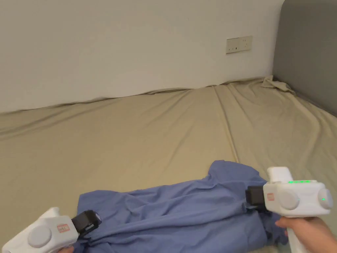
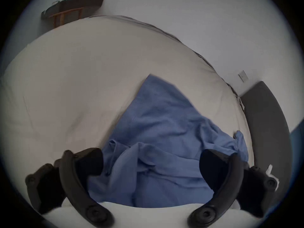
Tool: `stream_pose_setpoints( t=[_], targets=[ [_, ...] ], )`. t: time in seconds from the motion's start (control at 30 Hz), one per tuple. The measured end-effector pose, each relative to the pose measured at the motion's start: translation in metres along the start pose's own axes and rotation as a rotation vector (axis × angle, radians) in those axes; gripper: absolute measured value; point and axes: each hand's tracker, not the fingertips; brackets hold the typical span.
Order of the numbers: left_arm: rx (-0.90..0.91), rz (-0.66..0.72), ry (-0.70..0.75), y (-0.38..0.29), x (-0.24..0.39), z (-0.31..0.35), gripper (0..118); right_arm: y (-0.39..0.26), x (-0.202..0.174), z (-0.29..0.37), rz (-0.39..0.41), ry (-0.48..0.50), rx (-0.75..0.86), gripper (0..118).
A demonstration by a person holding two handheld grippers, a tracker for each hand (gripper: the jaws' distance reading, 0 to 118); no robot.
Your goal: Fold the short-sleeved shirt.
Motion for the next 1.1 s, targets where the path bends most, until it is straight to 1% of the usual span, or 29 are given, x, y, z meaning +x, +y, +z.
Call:
stream_pose_setpoints(
  t=[0.03, 0.07, 0.1, 0.13, 0.17, 0.2, 0.27, 0.3, 0.33, 0.37, 0.4, 0.43, 0.47, 0.5, 0.53, 0.57, 0.6, 0.63, 0.67, 0.7, 0.77, 0.8, 0.83, 0.87, 0.9, 0.93, 1.03, 1.07, 1.1],
  targets=[
    [0.07, -0.032, -0.027, 0.004, 0.006, 0.02, 118, 0.002, 0.002, 0.016, -0.002, 0.0, 0.032, 116],
    [0.151, -0.077, -0.06, 0.004, 0.008, 0.046, 118, 0.003, 0.003, 0.039, 0.007, -0.026, 0.042, 117],
    [0.215, -0.136, -0.068, 0.004, 0.01, 0.069, 118, 0.003, 0.003, 0.06, 0.035, -0.043, 0.043, 117],
    [0.245, -0.186, -0.055, 0.001, 0.013, 0.087, 118, 0.021, 0.001, 0.08, 0.062, -0.009, 0.077, 117],
    [0.263, -0.231, -0.048, -0.009, 0.017, 0.112, 118, 0.016, 0.001, 0.105, 0.088, 0.03, 0.138, 118],
    [0.25, -0.272, -0.067, -0.018, 0.019, 0.13, 118, 0.005, -0.001, 0.125, 0.1, 0.027, 0.192, 118],
    [0.263, -0.326, -0.039, -0.046, 0.017, 0.16, 118, -0.021, -0.01, 0.163, 0.133, 0.031, 0.204, 118],
    [0.253, -0.332, -0.028, -0.065, 0.016, 0.17, 112, -0.037, -0.015, 0.178, 0.151, 0.046, 0.177, 116],
    [0.235, -0.339, -0.017, -0.08, 0.014, 0.178, 71, -0.053, -0.019, 0.19, 0.152, 0.048, 0.166, 107],
    [0.203, -0.343, -0.022, -0.098, 0.011, 0.184, 15, -0.072, -0.025, 0.2, 0.151, 0.052, 0.163, 79],
    [0.176, -0.337, -0.013, -0.116, 0.008, 0.186, 0, -0.091, -0.035, 0.211, 0.171, 0.065, 0.147, 21],
    [0.132, -0.323, -0.008, -0.13, 0.005, 0.186, 0, -0.104, -0.042, 0.216, 0.189, 0.081, 0.132, 2],
    [0.097, -0.28, -0.014, -0.147, -0.002, 0.188, 0, -0.121, -0.049, 0.221, 0.178, 0.063, 0.096, 2],
    [0.043, -0.252, -0.053, -0.159, -0.008, 0.187, 0, -0.133, -0.055, 0.225, 0.157, 0.079, 0.069, 2],
    [0.004, -0.224, -0.073, -0.167, -0.013, 0.184, 0, -0.142, -0.056, 0.226, 0.142, 0.142, 0.031, 2],
    [-0.009, -0.196, -0.057, -0.171, -0.015, 0.175, 0, -0.15, -0.058, 0.228, 0.099, 0.194, 0.019, 2],
    [-0.027, -0.197, -0.04, -0.173, -0.019, 0.169, 0, -0.156, -0.062, 0.231, 0.082, 0.185, 0.027, 2],
    [-0.038, -0.206, -0.036, -0.171, -0.021, 0.163, 0, -0.158, -0.065, 0.232, 0.101, 0.19, 0.028, 2],
    [-0.032, -0.212, -0.035, -0.166, -0.023, 0.156, 0, -0.154, -0.069, 0.232, 0.152, 0.218, 0.016, 2],
    [-0.011, -0.209, -0.022, -0.157, -0.023, 0.149, 0, -0.152, -0.072, 0.232, 0.192, 0.211, 0.02, 2],
    [0.025, -0.217, 0.006, -0.137, -0.025, 0.13, 0, -0.145, -0.075, 0.232, 0.215, 0.218, 0.03, 2],
    [0.06, -0.218, 0.058, -0.126, -0.023, 0.118, 25, -0.141, -0.075, 0.234, 0.209, 0.228, 0.034, 2],
    [0.065, -0.234, 0.101, -0.116, -0.024, 0.102, 96, -0.138, -0.076, 0.234, 0.204, 0.24, 0.034, 2],
    [0.033, -0.258, 0.139, -0.106, -0.025, 0.083, 118, -0.134, -0.078, 0.234, 0.196, 0.249, 0.036, 2],
    [0.12, -0.223, 0.152, -0.102, -0.026, 0.073, 118, -0.132, -0.079, 0.233, 0.192, 0.252, 0.038, 2],
    [0.09, -0.266, 0.183, -0.091, -0.022, 0.058, 118, -0.132, -0.079, 0.233, 0.189, 0.253, 0.045, 2],
    [-0.036, -0.305, 0.212, -0.084, -0.019, 0.025, 118, -0.131, -0.08, 0.226, 0.182, 0.248, 0.047, 2],
    [-0.049, -0.319, 0.26, -0.085, -0.018, 0.015, 116, -0.131, -0.079, 0.222, 0.177, 0.238, 0.041, 2],
    [-0.059, -0.347, 0.307, -0.085, -0.019, 0.008, 104, -0.131, -0.077, 0.217, 0.175, 0.225, 0.036, 2]
  ],
)
